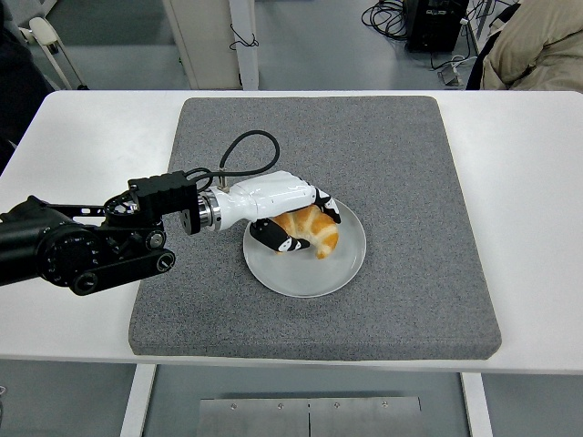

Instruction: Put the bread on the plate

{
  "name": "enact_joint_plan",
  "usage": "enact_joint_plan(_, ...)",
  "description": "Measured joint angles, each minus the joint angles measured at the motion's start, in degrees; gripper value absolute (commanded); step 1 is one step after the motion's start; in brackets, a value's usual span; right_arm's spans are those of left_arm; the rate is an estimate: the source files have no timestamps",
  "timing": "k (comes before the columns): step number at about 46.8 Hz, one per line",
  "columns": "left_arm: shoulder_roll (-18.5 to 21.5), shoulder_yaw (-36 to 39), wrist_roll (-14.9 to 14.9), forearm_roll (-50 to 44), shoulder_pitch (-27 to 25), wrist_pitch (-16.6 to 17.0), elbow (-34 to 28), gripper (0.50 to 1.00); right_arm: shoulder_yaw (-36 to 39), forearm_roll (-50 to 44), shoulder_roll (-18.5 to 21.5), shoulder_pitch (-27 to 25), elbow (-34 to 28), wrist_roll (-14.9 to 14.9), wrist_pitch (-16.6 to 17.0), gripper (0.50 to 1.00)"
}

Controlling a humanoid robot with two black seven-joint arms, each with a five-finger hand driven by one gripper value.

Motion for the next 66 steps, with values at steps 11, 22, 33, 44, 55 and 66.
enact_joint_plan(11, -0.96, -0.02, 0.0, 0.0, 0.39, 0.01, 0.86, 0.608, -0.01, -0.02, 0.0, 0.01, -0.02, 0.0, 0.0, 1.0)
enact_joint_plan(22, -0.97, -0.08, 0.0, 0.0, 0.5, 0.01, 0.86, 0.613, 0.01, -0.01, 0.0, 0.02, -0.03, 0.0, 0.0, 1.0)
enact_joint_plan(33, -0.91, -0.08, 0.0, 0.0, 1.19, 0.01, 1.07, 0.636, 0.02, 0.0, 0.0, -0.02, -0.01, 0.0, 0.0, 1.0)
enact_joint_plan(44, -0.96, -0.08, 0.0, -0.09, 1.54, 0.22, 1.21, 0.695, 0.01, 0.0, -0.01, 0.0, -0.01, 0.0, 0.0, 1.0)
enact_joint_plan(55, -0.93, -0.14, -0.15, -0.49, 1.55, 0.26, 1.15, 0.877, 0.02, 0.0, -0.01, 0.02, -0.01, 0.0, 0.0, 1.0)
enact_joint_plan(66, -0.88, -0.17, -0.35, -1.09, 1.64, -0.19, 1.04, 0.951, 0.01, 0.0, -0.01, -0.01, -0.01, 0.0, 0.0, 1.0)
